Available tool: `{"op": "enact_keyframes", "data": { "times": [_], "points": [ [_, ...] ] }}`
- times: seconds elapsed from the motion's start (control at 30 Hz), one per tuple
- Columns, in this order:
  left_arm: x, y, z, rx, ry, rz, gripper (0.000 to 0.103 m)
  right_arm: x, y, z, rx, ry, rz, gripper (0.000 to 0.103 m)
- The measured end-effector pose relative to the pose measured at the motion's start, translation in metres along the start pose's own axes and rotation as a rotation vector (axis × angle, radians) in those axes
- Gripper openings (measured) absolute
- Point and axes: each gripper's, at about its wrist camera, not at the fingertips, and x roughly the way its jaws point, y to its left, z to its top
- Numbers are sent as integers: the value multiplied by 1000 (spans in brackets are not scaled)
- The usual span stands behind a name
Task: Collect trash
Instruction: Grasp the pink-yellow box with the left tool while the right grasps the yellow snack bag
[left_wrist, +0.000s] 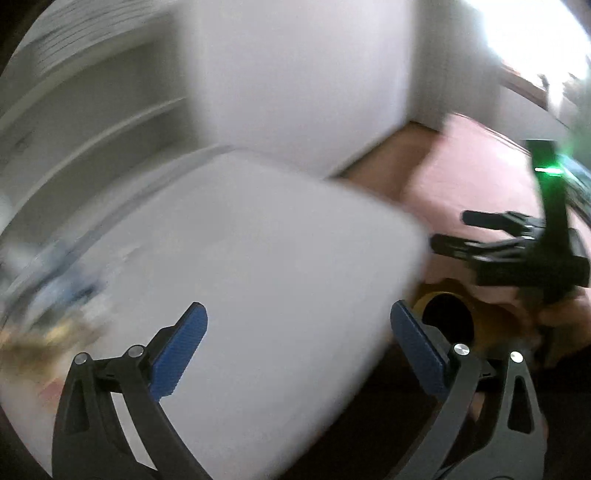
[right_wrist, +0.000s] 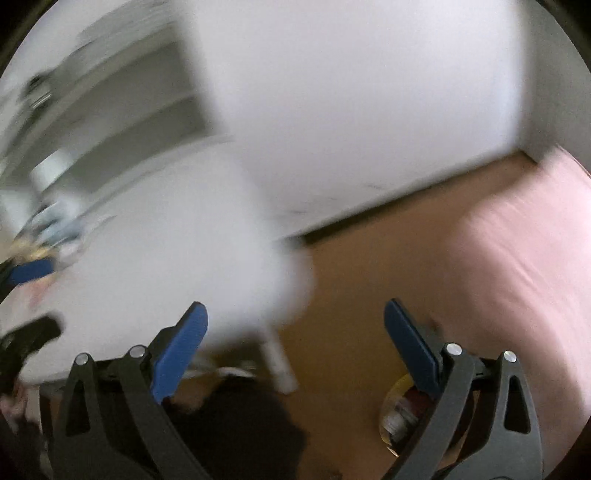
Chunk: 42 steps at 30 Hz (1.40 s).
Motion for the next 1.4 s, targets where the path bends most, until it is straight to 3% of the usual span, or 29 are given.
{"op": "enact_keyframes", "data": {
  "times": [0.13,0.27,0.37,0.5,0.73,0.87,0.9,0.93,1.1,1.27,1.4],
  "points": [
    [-34,93,-47,-166,25,161,96,21,113,15,-204,49,228,93],
    [-61,166,-99,-322,48,299,96,34,218,24,-375,60,359,93],
    [-73,203,-126,-419,54,335,96,41,281,30,-491,55,409,93],
    [-76,232,-143,-488,62,349,96,53,337,36,-601,41,417,91],
    [-67,246,-157,-479,74,323,96,80,375,53,-676,55,372,70],
    [-64,247,-153,-476,66,320,96,94,389,55,-726,69,348,44],
    [-63,248,-153,-485,64,329,96,96,390,55,-736,73,341,29],
    [-64,250,-154,-497,61,333,96,98,393,55,-745,77,337,21],
    [-66,267,-155,-547,51,318,96,81,388,62,-692,60,401,7],
    [-62,260,-148,-506,53,334,96,55,368,75,-613,-19,411,7],
    [-68,243,-141,-484,63,303,96,41,344,83,-549,-42,406,7]
  ]
}}
